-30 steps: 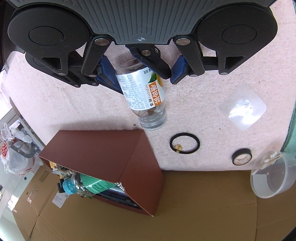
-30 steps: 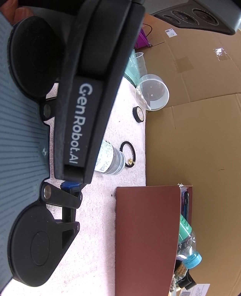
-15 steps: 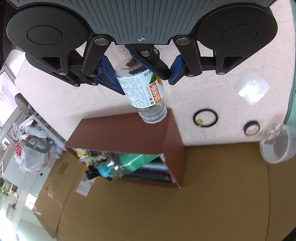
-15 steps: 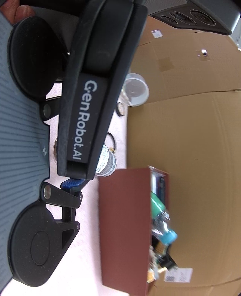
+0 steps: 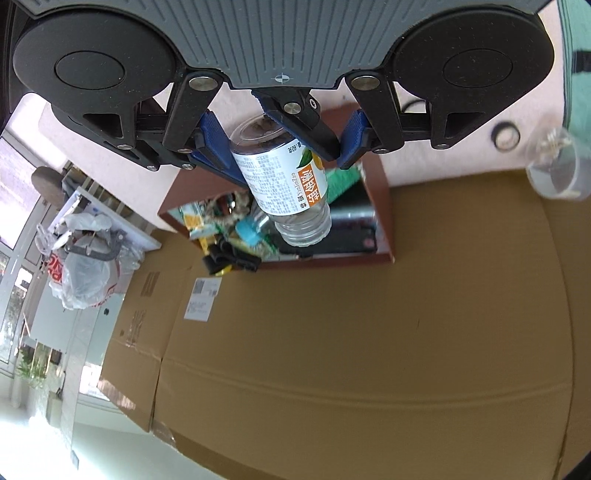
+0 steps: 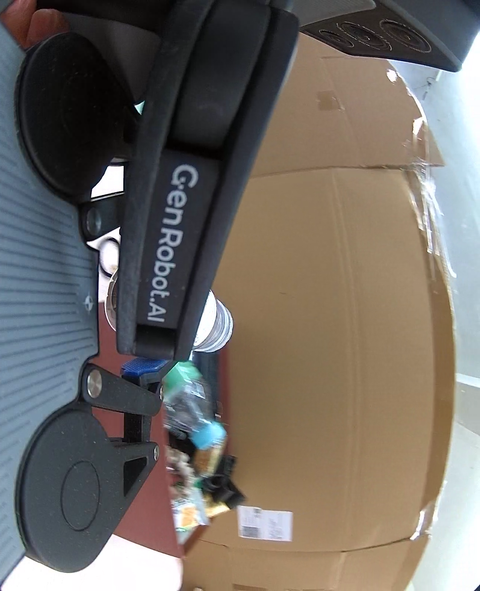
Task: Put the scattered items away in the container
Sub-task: 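Lift the glass jar with the left gripper and carry it to the box, then lower the glass jar into the box and open the left gripper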
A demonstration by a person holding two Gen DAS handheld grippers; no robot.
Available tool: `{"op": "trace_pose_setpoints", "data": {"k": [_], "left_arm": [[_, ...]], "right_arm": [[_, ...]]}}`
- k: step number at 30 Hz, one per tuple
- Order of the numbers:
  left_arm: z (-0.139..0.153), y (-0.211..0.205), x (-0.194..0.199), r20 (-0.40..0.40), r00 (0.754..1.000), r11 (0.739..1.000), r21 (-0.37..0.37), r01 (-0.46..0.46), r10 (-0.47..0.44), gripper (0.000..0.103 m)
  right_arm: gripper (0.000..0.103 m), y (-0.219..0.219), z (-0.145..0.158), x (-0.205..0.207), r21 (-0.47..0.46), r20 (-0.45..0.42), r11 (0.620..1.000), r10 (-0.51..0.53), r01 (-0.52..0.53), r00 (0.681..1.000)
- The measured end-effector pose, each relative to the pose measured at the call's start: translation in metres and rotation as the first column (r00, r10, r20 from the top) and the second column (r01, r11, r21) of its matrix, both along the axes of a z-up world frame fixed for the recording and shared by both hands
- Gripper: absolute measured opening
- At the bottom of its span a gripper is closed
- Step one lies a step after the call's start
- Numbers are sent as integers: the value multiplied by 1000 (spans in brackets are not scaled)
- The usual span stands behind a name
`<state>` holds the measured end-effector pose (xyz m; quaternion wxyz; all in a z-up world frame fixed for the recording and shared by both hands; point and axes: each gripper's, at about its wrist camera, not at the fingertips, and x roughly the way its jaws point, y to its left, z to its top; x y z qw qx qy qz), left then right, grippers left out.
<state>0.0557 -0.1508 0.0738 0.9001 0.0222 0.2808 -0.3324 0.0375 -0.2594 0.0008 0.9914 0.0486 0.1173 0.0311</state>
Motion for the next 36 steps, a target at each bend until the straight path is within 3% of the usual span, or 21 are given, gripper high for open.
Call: {"op": "trace_pose_setpoints", "data": {"k": [1, 8, 10, 17, 22, 24, 26, 33, 36], "left_arm": [[1, -2, 5, 2, 1000, 1000, -4, 1, -1, 66], [-3, -14, 45, -12, 1000, 1000, -18, -15, 15, 66], [-7, -16, 55, -22, 1000, 1000, -18, -22, 21, 66], [-22, -16, 82, -44, 998, 999, -11, -47, 47, 66], [-30, -16, 96, -93, 995, 998, -34, -43, 40, 79], [-33, -14, 97, -102, 994, 998, -33, -51, 47, 89], [-36, -11, 95, -85, 994, 998, -21, -65, 63, 89], [-44, 0, 99, -130, 986, 994, -37, -107, 101, 95], [-45, 3, 98, -125, 984, 991, -36, -132, 127, 100]], "right_arm": [[63, 7, -13, -21, -3, 8, 1000, -4, 4, 1000], [63, -13, -19, 21, -20, 12, 1000, 6, -6, 1000], [63, -12, -9, 21, -22, 4, 1000, 12, -12, 1000], [63, -15, -18, 47, -25, -20, 999, 44, -45, 999], [63, -19, -27, 59, -56, -19, 996, 65, -66, 998], [66, -19, -28, 60, -88, -5, 995, 55, -55, 998], [73, -20, -29, 58, -115, 0, 993, 39, -39, 999], [75, -30, -34, 49, -85, -20, 996, 27, -28, 999], [83, -28, -34, 42, -108, -12, 994, 10, -11, 1000]]}}
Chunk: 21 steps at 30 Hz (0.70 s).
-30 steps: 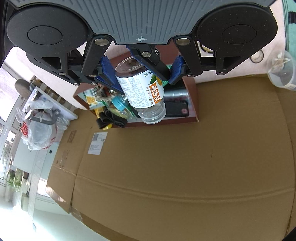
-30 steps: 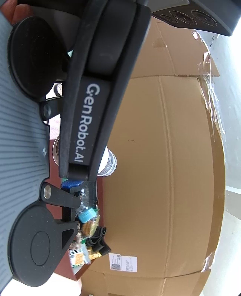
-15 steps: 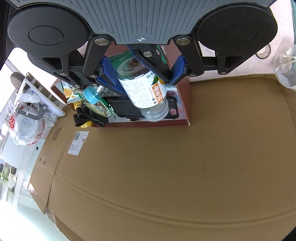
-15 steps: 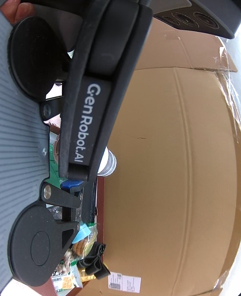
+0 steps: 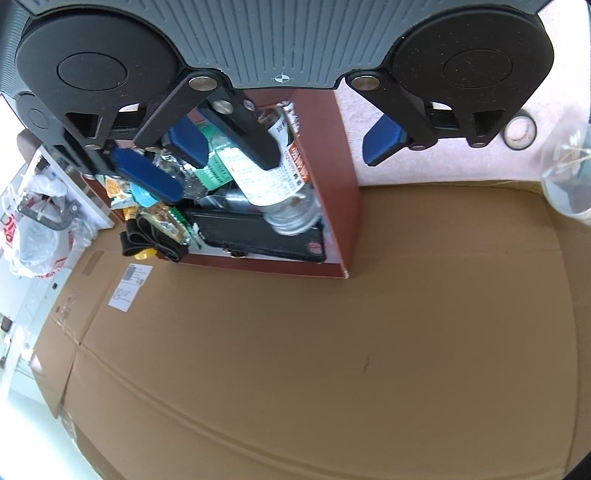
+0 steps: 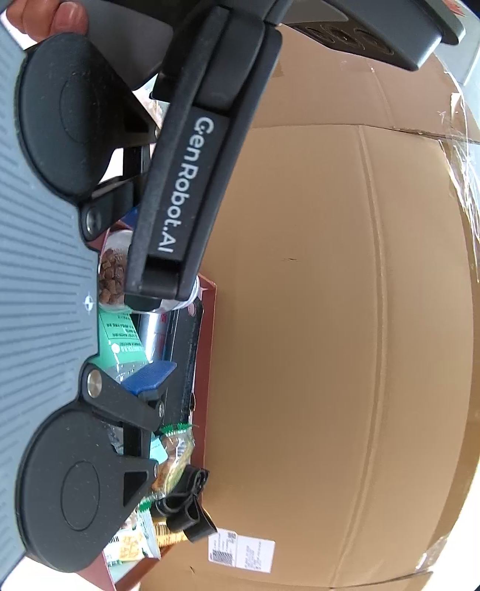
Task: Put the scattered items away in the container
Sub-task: 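Lower the glass jar into the box and open the left gripper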
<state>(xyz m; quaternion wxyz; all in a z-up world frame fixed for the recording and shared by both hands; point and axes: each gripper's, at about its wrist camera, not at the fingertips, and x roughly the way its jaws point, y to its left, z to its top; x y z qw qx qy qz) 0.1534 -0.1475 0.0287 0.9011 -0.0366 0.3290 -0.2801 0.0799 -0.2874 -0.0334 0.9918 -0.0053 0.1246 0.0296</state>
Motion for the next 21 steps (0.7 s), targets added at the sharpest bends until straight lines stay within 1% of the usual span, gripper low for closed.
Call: {"op": "trace_pose_setpoints", "data": {"k": [3, 5, 10, 11, 13, 17, 21], "left_arm": [[-1, 5, -3, -1, 1000, 1000, -7, -19, 19, 103], [-2, 7, -6, -8, 1000, 1000, -13, -17, 17, 103], [2, 9, -20, 11, 1000, 1000, -3, -25, 25, 103], [3, 10, -24, 13, 1000, 1000, -2, -23, 23, 103], [6, 9, -33, 17, 1000, 1000, -1, -17, 17, 103], [9, 5, -54, 27, 999, 1000, 20, -17, 17, 103], [11, -1, -79, 45, 998, 999, 34, -36, 34, 103]], "right_arm": [[84, -1, 0, -8, -7, 13, 1000, -16, 16, 1000], [88, -3, 0, -12, 2, 13, 1000, -24, 24, 1000], [89, -1, 1, -23, -11, 15, 1000, -23, 23, 1000], [91, -1, 2, -25, -13, 16, 1000, -27, 27, 1000], [102, -1, 5, -30, -15, 22, 999, -38, 39, 999], [103, -3, 7, -43, -36, 18, 998, -46, 47, 999], [103, -12, 9, -60, -29, -22, 999, -44, 43, 999]]}}
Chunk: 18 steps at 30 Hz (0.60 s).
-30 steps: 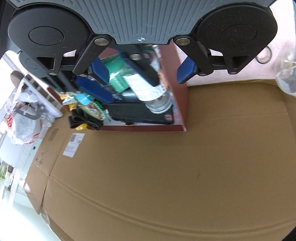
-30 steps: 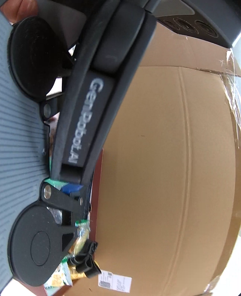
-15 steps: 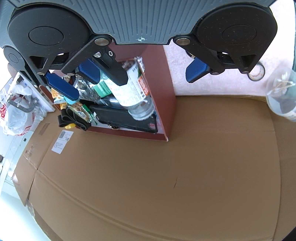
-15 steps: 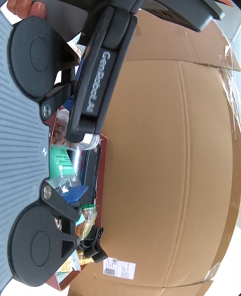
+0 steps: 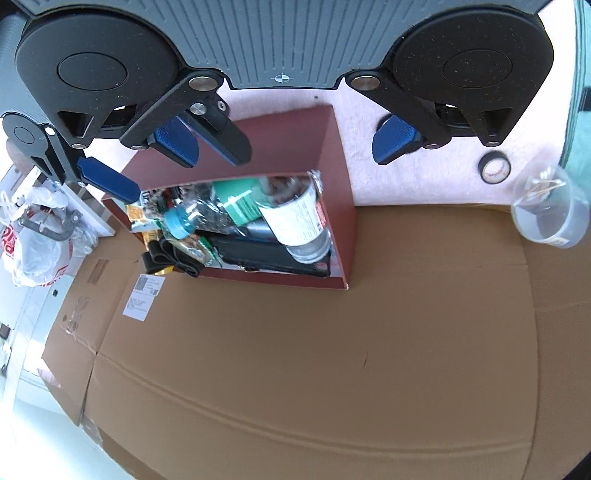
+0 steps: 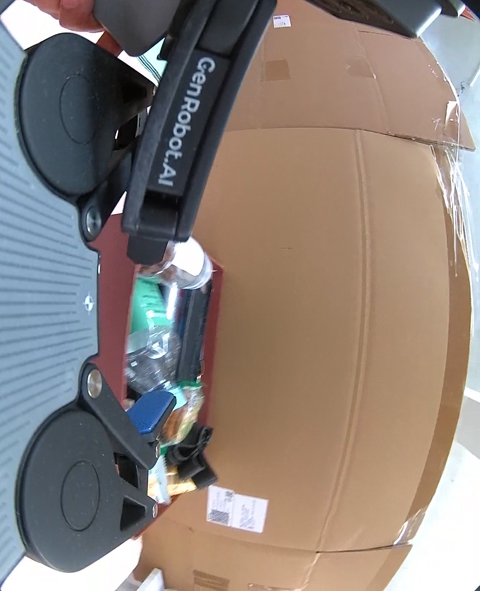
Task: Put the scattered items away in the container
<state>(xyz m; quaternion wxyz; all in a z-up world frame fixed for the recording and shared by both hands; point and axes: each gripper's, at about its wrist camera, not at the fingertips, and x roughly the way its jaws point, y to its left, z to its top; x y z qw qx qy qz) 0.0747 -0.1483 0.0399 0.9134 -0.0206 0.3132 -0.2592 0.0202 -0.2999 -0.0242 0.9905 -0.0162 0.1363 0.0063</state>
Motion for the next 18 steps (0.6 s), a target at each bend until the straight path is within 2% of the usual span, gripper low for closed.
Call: {"op": "trace_pose_setpoints", "data": {"k": [5, 10, 18], "left_arm": [[1, -8, -31, 12, 1000, 1000, 11, -4, 4, 103], [6, -11, -58, 48, 996, 997, -8, -72, 72, 103], [3, -31, -82, 47, 997, 994, 82, -66, 62, 103]], "right_arm": [[103, -13, 3, -25, -3, -42, 1000, 27, -28, 999], [103, -25, -7, -49, -75, -93, 997, -39, 32, 995], [103, -53, 3, -81, -48, -77, 990, -133, 130, 988]]}}
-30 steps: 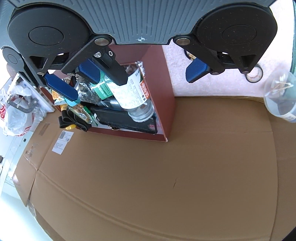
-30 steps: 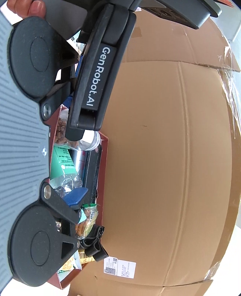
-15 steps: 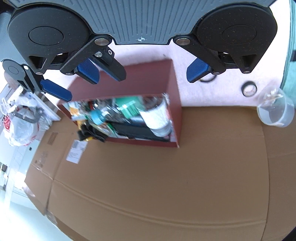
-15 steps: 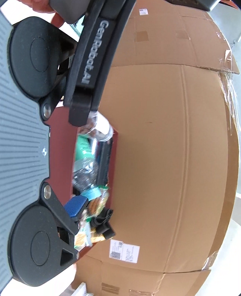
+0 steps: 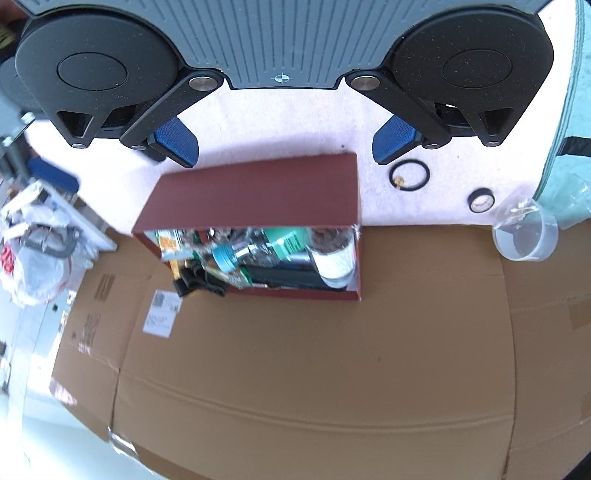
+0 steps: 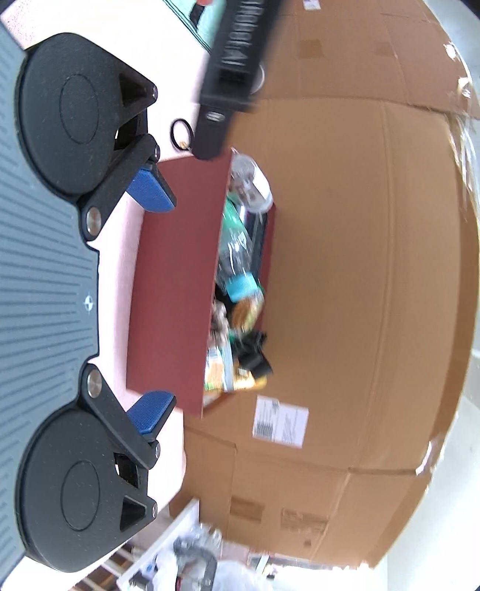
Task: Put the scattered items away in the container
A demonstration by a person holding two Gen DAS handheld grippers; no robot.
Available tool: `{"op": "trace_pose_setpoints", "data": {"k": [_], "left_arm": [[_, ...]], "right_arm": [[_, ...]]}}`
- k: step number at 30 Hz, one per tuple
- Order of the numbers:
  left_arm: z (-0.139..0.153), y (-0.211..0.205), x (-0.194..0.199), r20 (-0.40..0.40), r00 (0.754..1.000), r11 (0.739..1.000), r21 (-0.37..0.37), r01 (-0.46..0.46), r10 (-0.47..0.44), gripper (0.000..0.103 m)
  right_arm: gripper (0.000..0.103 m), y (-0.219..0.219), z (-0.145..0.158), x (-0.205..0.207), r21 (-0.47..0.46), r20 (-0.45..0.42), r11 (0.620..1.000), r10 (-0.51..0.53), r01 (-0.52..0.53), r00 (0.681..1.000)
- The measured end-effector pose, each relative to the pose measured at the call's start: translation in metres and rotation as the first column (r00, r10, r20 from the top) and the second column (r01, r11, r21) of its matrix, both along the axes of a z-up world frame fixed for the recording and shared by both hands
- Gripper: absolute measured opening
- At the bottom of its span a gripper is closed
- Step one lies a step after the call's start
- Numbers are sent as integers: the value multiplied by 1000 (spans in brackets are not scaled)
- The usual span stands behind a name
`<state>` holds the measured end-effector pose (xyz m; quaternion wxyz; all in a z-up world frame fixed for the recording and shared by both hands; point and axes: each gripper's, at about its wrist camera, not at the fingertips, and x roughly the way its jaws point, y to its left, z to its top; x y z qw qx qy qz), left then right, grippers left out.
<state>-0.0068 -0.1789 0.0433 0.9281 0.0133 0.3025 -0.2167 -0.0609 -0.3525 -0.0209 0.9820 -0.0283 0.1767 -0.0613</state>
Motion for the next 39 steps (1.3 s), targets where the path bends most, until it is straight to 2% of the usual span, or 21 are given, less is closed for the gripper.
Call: {"op": "trace_pose_setpoints", "data": {"k": [14, 39], "left_arm": [[-11, -14, -21, -20, 999, 998, 52, -29, 30, 103], [-10, -20, -22, -19, 1000, 997, 73, 1, 0, 103]], "right_arm": [[103, -17, -1, -27, -6, -51, 998, -65, 65, 997], [103, -23, -2, -25, 6, -65, 998, -67, 68, 996]]}}
